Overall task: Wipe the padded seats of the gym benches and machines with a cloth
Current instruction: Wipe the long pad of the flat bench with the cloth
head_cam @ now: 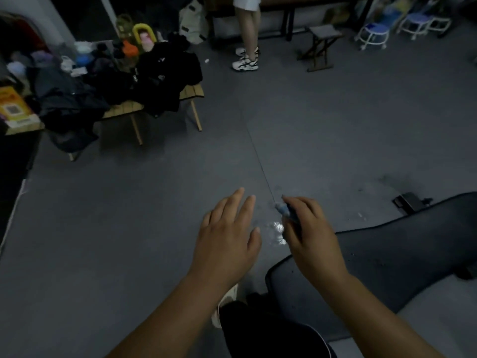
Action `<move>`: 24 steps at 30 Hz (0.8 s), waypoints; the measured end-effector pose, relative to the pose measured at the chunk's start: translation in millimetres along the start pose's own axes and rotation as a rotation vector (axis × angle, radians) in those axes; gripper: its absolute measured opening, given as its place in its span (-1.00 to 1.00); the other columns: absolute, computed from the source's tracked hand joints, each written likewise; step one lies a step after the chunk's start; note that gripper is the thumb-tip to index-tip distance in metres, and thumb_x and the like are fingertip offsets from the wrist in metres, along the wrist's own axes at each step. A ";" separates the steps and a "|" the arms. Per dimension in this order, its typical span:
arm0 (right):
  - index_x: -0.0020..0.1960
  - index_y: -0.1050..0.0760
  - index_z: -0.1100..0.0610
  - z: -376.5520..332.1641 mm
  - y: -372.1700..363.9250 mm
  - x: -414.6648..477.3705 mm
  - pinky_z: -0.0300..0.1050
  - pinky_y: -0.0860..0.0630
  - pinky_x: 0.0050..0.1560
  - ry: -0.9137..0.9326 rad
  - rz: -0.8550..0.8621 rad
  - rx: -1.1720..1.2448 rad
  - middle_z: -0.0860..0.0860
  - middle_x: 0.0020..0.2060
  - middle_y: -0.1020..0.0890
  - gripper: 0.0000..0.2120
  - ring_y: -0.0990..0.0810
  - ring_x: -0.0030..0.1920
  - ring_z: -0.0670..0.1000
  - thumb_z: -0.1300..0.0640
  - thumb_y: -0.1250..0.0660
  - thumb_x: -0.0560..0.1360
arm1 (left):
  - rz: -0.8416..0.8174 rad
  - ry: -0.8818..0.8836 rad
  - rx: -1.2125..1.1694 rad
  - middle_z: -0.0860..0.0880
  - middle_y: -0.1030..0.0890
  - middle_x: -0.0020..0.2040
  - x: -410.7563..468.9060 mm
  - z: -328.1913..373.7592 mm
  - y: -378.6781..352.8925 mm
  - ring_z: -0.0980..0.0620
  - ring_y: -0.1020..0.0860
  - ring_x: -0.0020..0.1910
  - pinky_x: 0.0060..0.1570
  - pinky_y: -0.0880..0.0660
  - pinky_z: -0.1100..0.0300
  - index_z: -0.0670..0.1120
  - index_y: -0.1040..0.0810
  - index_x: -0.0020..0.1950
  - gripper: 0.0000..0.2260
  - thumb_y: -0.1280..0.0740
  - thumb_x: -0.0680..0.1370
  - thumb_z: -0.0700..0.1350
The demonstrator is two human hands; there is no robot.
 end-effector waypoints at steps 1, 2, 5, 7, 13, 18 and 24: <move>0.36 -0.48 0.04 1.3 -7.2 12.5 -0.04 -0.60 -0.05 -0.016 0.020 0.010 -0.12 0.22 -0.49 -0.69 -0.57 0.04 -0.10 0.10 -0.27 0.62 | -0.002 -0.026 0.006 -0.04 -0.28 0.56 17.4 -5.9 0.7 -0.07 -0.34 0.46 0.35 -0.35 -0.04 -0.01 -0.29 0.53 -0.47 -0.13 0.58 0.13; 0.36 -0.47 0.03 3.4 -14.7 26.4 -0.06 -0.60 -0.03 -0.034 0.034 0.022 -0.13 0.22 -0.48 -0.68 -0.57 0.05 -0.11 0.09 -0.26 0.62 | -0.004 -0.052 0.016 -0.04 -0.29 0.56 36.8 -11.4 1.2 -0.06 -0.35 0.45 0.35 -0.36 -0.03 -0.01 -0.29 0.52 -0.47 -0.14 0.58 0.12; 0.39 -0.44 0.01 13.2 -34.1 74.2 -0.13 -0.57 0.04 -0.101 0.047 0.044 -0.17 0.23 -0.45 -0.63 -0.52 0.10 -0.16 0.16 -0.27 0.60 | -0.055 -0.138 0.040 -0.04 -0.28 0.56 102.2 -23.1 1.7 -0.06 -0.35 0.46 0.34 -0.37 -0.04 -0.01 -0.29 0.53 -0.47 -0.12 0.58 0.13; 0.40 -0.42 0.00 18.2 -41.2 108.3 -0.13 -0.55 0.08 -0.129 0.047 0.042 -0.19 0.23 -0.43 -0.62 -0.50 0.12 -0.18 0.16 -0.27 0.59 | -0.082 -0.195 0.035 -0.03 -0.26 0.57 149.0 -27.1 2.9 -0.05 -0.33 0.47 0.36 -0.35 -0.03 0.00 -0.27 0.54 -0.47 -0.11 0.59 0.14; 0.39 -0.45 0.01 43.0 -21.3 204.7 -0.32 -0.44 0.04 -0.237 0.152 -0.032 -0.19 0.21 -0.44 -0.62 -0.47 0.10 -0.21 0.16 -0.31 0.58 | -0.134 -0.365 0.005 0.00 -0.15 0.61 278.6 -8.9 5.7 -0.04 -0.23 0.53 0.42 -0.25 -0.03 0.04 -0.18 0.58 -0.44 -0.01 0.59 0.17; 0.38 -0.46 0.03 80.7 6.3 267.5 -0.15 -0.52 0.06 -0.410 0.369 -0.076 -0.15 0.22 -0.46 -0.64 -0.53 0.11 -0.11 0.14 -0.31 0.59 | -0.178 -0.616 -0.022 -0.02 -0.22 0.59 388.6 26.6 -7.2 -0.06 -0.30 0.50 0.38 -0.33 -0.04 0.01 -0.24 0.55 -0.46 -0.06 0.59 0.15; 0.35 -0.48 0.04 115.1 36.4 307.5 -0.02 -0.56 0.02 -0.645 0.671 -0.167 -0.14 0.19 -0.48 -0.66 -0.54 0.09 -0.08 0.18 -0.33 0.58 | -0.229 -0.948 -0.034 -0.07 -0.36 0.52 501.1 80.6 -37.6 -0.11 -0.43 0.40 0.26 -0.45 -0.07 -0.04 -0.35 0.49 -0.47 -0.12 0.56 0.13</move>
Point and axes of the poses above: each hand's wrist, its own x-axis towards the middle knuckle, its own y-axis out of the back of the hand, z = x × y, the point moved 3 cm from there along x, towards the middle knuckle
